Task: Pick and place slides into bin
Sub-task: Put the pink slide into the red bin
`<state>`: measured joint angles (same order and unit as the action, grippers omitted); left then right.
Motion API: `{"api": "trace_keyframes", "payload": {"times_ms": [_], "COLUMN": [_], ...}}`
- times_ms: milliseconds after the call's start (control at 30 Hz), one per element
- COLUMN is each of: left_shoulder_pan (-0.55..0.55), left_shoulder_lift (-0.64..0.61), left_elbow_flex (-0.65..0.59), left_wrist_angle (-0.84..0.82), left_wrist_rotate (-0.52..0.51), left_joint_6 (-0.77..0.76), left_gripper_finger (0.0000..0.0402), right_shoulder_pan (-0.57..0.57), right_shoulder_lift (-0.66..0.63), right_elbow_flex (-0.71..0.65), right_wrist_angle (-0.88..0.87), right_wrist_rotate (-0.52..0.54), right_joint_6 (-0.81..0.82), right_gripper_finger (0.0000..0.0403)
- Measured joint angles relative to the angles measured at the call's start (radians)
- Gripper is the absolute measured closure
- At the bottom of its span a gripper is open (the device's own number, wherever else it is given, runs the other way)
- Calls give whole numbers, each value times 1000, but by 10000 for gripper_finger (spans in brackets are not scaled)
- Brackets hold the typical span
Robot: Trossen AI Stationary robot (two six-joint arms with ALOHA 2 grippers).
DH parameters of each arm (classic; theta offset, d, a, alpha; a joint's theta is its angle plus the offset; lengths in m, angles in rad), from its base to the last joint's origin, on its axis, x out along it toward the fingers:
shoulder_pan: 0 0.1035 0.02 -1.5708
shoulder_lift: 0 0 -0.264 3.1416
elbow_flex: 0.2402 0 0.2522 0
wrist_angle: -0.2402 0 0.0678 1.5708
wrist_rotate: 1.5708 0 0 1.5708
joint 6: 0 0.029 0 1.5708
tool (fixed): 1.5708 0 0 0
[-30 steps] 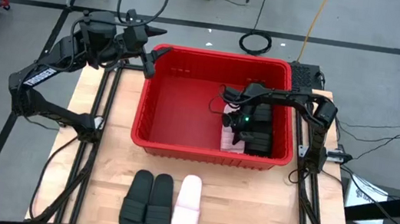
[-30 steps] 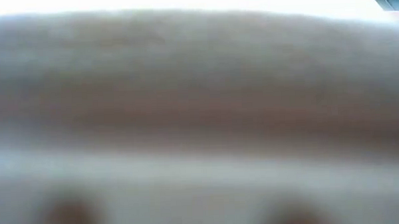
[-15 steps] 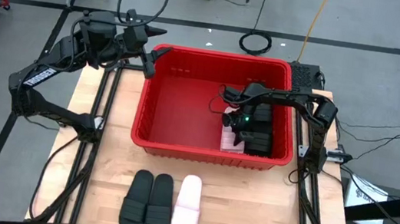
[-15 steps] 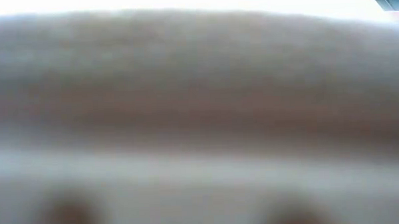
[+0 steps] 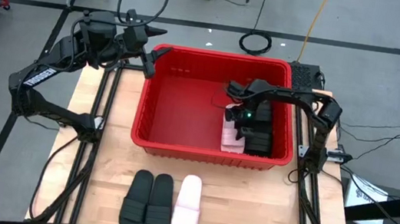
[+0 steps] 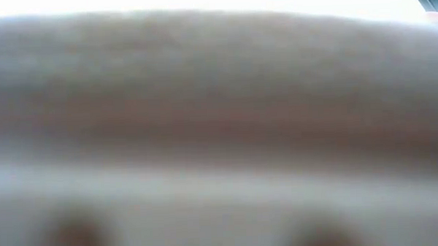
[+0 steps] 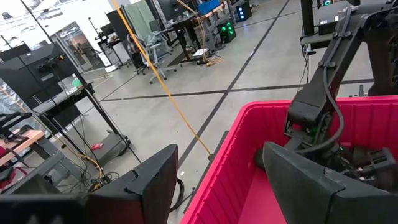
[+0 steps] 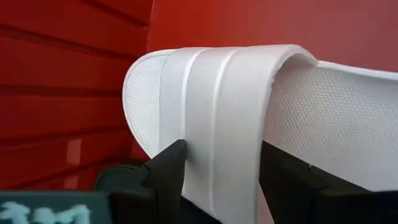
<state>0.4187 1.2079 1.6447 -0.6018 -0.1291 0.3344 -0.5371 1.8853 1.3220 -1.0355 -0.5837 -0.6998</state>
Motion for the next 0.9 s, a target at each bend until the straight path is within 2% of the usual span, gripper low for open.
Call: {"api": "trace_keyframes", "payload": {"times_ms": [167, 367, 467, 733, 900], "left_shoulder_pan": [0, 0, 0, 0, 0], "left_shoulder_lift": [0, 0, 0, 0, 0], "left_elbow_flex": [0, 0, 0, 0, 0], "left_wrist_angle": [0, 0, 0, -2, -10], "left_wrist_rotate": [0, 0, 0, -2, -2], "left_joint_6": [0, -3, -3, -3, -3], "left_gripper_finger": [160, 160, 160, 160, 160], "right_shoulder_pan": [-21, -40, -45, -49, -49], "right_shoulder_lift": [-63, -170, -235, -389, -447], "right_elbow_flex": [0, 0, 0, 0, 0], "right_wrist_angle": [33, 110, 167, 396, 488], "right_wrist_rotate": [-4, 132, 169, 173, 247], "right_joint_6": [1, 34, 38, 90, 167], "right_gripper_finger": [220, 219, 221, 225, 227]}}
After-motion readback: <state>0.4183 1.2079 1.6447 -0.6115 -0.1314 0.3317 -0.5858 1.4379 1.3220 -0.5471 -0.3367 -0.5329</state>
